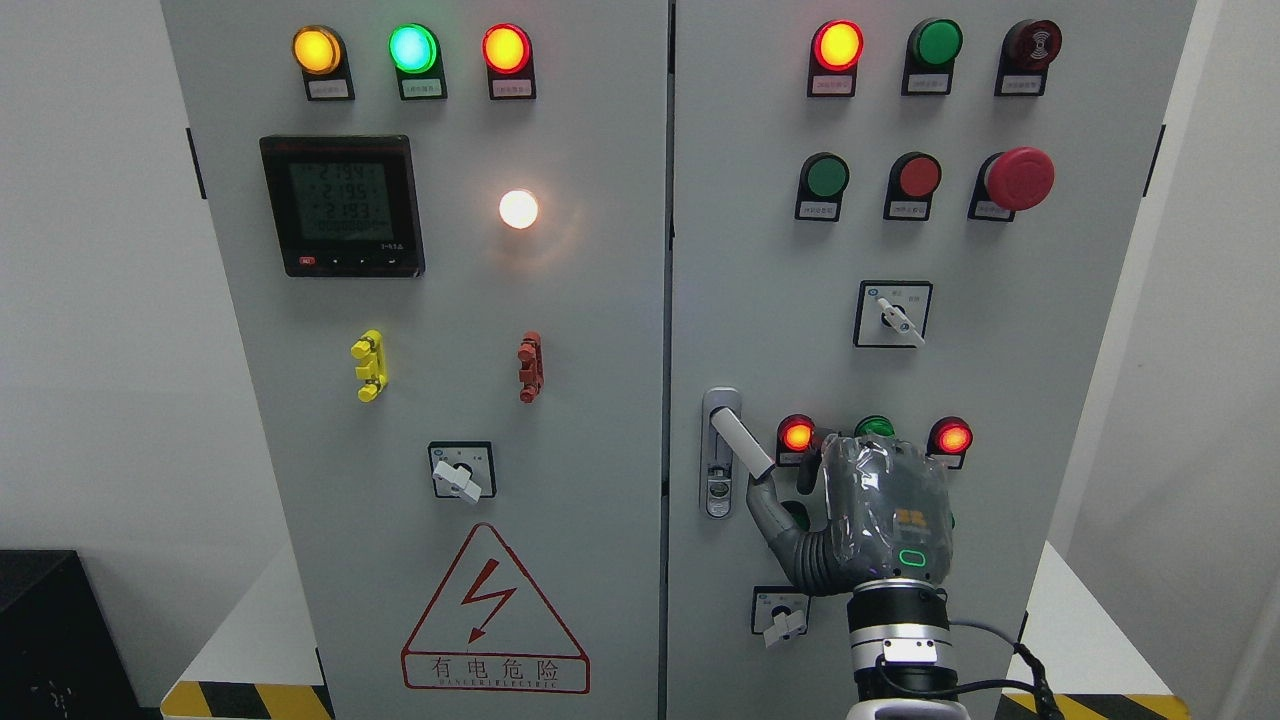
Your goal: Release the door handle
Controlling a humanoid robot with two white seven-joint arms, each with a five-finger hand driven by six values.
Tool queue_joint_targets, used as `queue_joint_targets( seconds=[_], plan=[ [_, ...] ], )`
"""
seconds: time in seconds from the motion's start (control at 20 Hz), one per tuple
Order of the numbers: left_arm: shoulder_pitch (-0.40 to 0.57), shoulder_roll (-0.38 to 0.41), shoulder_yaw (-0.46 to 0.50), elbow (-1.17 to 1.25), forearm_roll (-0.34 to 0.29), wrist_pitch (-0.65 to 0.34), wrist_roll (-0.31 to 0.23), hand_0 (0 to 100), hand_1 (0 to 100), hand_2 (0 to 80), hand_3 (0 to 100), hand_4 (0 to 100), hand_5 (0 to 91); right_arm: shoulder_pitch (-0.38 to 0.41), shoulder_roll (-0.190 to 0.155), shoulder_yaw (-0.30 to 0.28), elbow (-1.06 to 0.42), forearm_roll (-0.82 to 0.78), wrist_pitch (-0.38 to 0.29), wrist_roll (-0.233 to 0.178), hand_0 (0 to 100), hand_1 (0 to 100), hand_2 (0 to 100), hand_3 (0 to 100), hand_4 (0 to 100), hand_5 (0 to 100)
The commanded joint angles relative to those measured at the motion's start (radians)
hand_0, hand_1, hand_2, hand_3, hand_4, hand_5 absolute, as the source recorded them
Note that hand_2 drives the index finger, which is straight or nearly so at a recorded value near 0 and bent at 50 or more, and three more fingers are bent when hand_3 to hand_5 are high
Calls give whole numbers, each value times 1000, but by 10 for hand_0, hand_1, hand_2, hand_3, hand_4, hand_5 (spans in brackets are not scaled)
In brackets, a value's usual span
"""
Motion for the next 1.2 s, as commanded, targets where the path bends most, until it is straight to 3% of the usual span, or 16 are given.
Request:
queue_joint_targets(
  seconds=[0.0,1.15],
  plan=[
    [0,0,0,0,0,2,-1,0,0,45,106,6,0,-2,0,-5,-4,-1,-1,0,450,387,733,1000,762,719],
    [0,0,0,0,0,2,-1,0,0,44,106,5,0,-20,1,-5,-9,-2,-4,-1,457,381,726,1000,763,718]
  ],
)
